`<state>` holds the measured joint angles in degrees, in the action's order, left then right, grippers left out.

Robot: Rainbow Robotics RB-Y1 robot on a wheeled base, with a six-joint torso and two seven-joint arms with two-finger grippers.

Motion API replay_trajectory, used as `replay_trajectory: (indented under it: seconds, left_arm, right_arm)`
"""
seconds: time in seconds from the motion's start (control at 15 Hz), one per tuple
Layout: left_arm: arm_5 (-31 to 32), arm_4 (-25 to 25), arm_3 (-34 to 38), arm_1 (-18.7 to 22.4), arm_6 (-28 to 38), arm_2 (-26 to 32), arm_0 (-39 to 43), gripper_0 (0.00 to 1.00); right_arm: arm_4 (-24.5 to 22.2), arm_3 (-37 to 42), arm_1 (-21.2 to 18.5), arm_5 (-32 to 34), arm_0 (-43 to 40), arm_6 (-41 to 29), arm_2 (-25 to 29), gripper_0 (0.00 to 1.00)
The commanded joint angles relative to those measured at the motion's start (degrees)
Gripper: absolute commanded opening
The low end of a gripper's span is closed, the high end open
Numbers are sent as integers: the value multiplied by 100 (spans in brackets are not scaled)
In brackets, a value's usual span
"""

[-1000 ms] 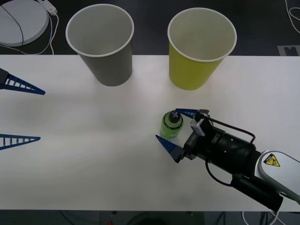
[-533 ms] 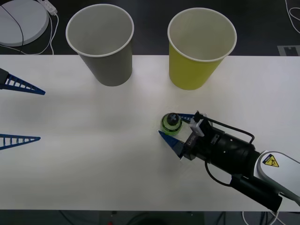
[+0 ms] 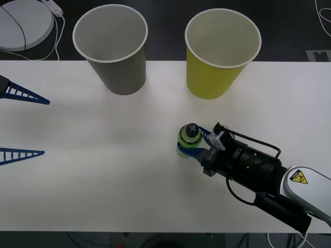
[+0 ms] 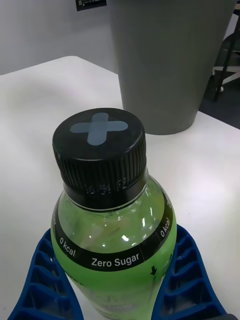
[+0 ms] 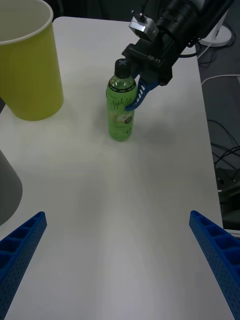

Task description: Put the can into the green bin and the plastic bottle into the gray bin

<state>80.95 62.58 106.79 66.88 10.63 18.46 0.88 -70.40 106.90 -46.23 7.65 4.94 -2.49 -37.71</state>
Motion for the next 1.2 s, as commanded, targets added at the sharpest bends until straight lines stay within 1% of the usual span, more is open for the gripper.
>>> replay_trajectory:
  seconds: [0.07, 0.47, 0.67, 0.87, 1.0, 1.13, 1.2]
  left_arm:
    - [0, 0, 0, 0, 0, 0, 0, 100]
    - [0, 0, 0, 0, 0, 0, 0, 100]
    - [0, 0, 0, 0, 0, 0, 0, 100]
    - [0, 0, 0, 0, 0, 0, 0, 100]
    - [0, 0, 0, 0, 0, 0, 0, 100]
    - [0, 0, 0, 0, 0, 0, 0, 100]
    - [0, 0, 0, 0, 0, 0, 0, 100]
  right_arm:
    - [9, -2, 0, 0, -2, -24, 1, 0]
    - [88, 244, -141, 0, -11, -120, 1, 0]
    - [255, 463, -281, 9, -20, -217, 1, 0]
    - [440, 710, -457, 53, -151, -279, 150, 0]
    - [580, 841, -563, 281, -239, -375, 326, 0]
    - [809, 850, -633, 659, -248, -446, 528, 0]
    - [826, 877, -659, 729, -257, -507, 598, 0]
